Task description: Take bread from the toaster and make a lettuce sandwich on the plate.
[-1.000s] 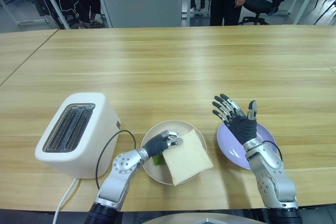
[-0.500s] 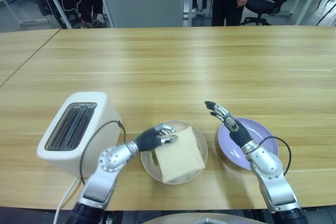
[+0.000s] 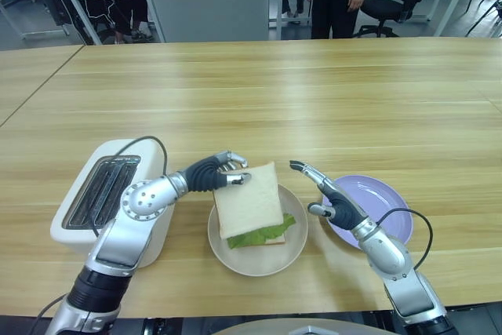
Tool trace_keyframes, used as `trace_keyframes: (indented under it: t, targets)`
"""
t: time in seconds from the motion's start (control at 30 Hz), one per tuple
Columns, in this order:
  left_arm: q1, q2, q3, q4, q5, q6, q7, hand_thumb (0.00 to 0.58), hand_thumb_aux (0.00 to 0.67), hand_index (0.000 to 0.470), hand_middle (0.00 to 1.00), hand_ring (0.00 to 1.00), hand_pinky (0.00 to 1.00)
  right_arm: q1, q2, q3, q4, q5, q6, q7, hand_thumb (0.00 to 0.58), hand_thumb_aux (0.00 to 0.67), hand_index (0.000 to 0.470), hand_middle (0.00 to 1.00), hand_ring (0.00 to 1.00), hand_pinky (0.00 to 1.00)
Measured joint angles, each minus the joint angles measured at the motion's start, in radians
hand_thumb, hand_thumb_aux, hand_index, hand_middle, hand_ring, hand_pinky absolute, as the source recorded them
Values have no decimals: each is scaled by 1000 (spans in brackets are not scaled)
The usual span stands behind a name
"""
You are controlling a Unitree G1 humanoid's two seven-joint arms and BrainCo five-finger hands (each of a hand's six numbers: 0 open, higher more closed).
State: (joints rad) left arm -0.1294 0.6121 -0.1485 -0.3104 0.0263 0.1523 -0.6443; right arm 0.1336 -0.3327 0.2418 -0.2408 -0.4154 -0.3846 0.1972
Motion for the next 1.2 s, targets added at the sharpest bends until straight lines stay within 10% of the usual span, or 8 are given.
trace_keyframes:
  t: [1.2]
  targets:
    - [-154,-98,-116,356,118,-160,-25,580,670,460,1000,1000,1000,-90,-89,166,88,-295,-134,-5,0,0,0,0,0,0]
